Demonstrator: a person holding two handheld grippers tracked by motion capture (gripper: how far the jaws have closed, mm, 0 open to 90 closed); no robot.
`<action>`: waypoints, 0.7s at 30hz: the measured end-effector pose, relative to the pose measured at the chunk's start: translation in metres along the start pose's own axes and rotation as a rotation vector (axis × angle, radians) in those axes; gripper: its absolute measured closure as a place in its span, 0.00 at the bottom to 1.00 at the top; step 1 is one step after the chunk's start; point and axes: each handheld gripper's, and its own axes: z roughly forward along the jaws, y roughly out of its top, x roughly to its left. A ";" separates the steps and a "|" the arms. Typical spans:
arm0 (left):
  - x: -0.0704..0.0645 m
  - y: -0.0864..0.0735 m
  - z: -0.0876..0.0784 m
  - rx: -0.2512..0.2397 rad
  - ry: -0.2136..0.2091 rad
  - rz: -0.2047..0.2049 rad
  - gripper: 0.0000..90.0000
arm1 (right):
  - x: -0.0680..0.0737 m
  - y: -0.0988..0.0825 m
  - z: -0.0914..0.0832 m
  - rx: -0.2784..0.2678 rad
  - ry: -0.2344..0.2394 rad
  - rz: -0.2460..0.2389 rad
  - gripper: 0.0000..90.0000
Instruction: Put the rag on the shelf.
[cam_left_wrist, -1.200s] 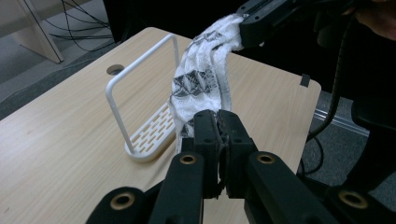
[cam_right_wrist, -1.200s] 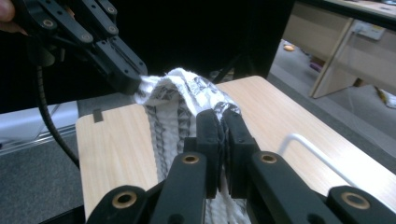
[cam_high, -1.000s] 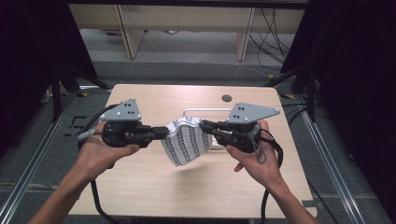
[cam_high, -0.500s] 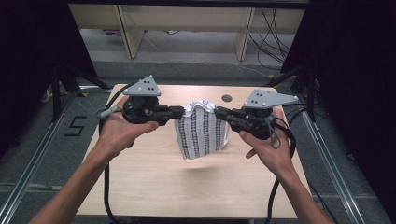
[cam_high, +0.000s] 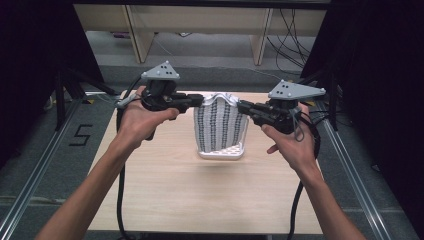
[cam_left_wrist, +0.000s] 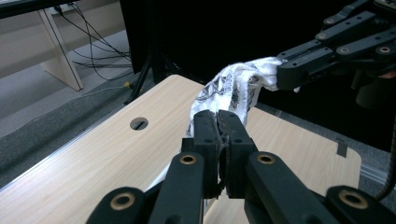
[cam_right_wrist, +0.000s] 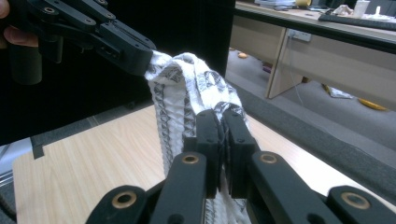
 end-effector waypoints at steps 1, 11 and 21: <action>0.001 0.001 0.002 -0.003 -0.003 -0.005 0.96 | -0.001 0.001 0.000 0.001 0.006 0.002 0.97; 0.013 0.010 0.021 -0.006 0.027 -0.025 0.96 | -0.018 0.010 0.011 -0.002 -0.016 0.021 0.97; 0.033 0.016 0.039 -0.021 0.059 -0.084 0.96 | -0.041 0.015 0.028 0.030 -0.033 0.059 0.97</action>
